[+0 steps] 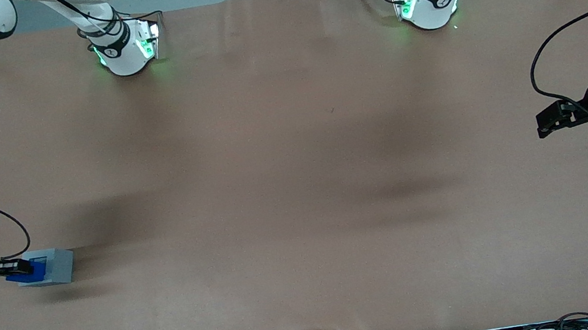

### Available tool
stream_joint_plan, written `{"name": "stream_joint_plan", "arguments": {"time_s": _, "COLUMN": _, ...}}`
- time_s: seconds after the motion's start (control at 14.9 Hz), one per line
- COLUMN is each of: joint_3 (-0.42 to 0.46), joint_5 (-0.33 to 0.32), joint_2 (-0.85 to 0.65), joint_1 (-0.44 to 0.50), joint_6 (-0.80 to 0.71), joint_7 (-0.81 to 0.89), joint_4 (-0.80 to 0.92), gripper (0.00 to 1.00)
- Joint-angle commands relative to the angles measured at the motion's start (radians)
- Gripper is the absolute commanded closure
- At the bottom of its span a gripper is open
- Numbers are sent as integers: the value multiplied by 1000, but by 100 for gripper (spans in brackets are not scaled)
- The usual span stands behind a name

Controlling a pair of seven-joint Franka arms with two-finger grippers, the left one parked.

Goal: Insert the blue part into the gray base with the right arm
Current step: 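Lower the blue block into the gray base's hole, pressing down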

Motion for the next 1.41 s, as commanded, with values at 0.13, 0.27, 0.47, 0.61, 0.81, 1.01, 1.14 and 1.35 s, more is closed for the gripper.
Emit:
{"name": "stream_joint_plan", "arguments": {"time_s": 0.13, "joint_3": 11, "joint_5": 7, "joint_2": 36, "joint_1": -26, "joint_6": -1, "joint_7": 13, "joint_4": 11, "gripper": 100}}
{"name": "stream_joint_plan", "arguments": {"time_s": 0.27, "joint_3": 11, "joint_5": 8, "joint_2": 36, "joint_1": -26, "joint_6": -11, "joint_7": 15, "joint_4": 6, "gripper": 100}}
{"name": "stream_joint_plan", "arguments": {"time_s": 0.47, "joint_3": 11, "joint_5": 10, "joint_2": 36, "joint_1": -26, "joint_6": -34, "joint_7": 33, "joint_4": 5, "gripper": 100}}
{"name": "stream_joint_plan", "arguments": {"time_s": 0.61, "joint_3": 11, "joint_5": 11, "joint_2": 36, "joint_1": -26, "joint_6": -59, "joint_7": 44, "joint_4": 5, "gripper": 100}}
{"name": "stream_joint_plan", "arguments": {"time_s": 0.81, "joint_3": 11, "joint_5": 8, "joint_2": 36, "joint_1": -24, "joint_6": -60, "joint_7": 44, "joint_4": 6, "gripper": 100}}
{"name": "stream_joint_plan", "arguments": {"time_s": 1.01, "joint_3": 11, "joint_5": -1, "joint_2": 33, "joint_1": -13, "joint_6": -60, "joint_7": 44, "joint_4": 13, "gripper": 100}}
{"name": "stream_joint_plan", "arguments": {"time_s": 1.14, "joint_3": 11, "joint_5": -18, "joint_2": 30, "joint_1": -10, "joint_6": -62, "joint_7": 41, "joint_4": 17, "gripper": 100}}
{"name": "stream_joint_plan", "arguments": {"time_s": 1.35, "joint_3": 12, "joint_5": -35, "joint_2": 27, "joint_1": -9, "joint_6": -60, "joint_7": 38, "joint_4": 20, "gripper": 100}}
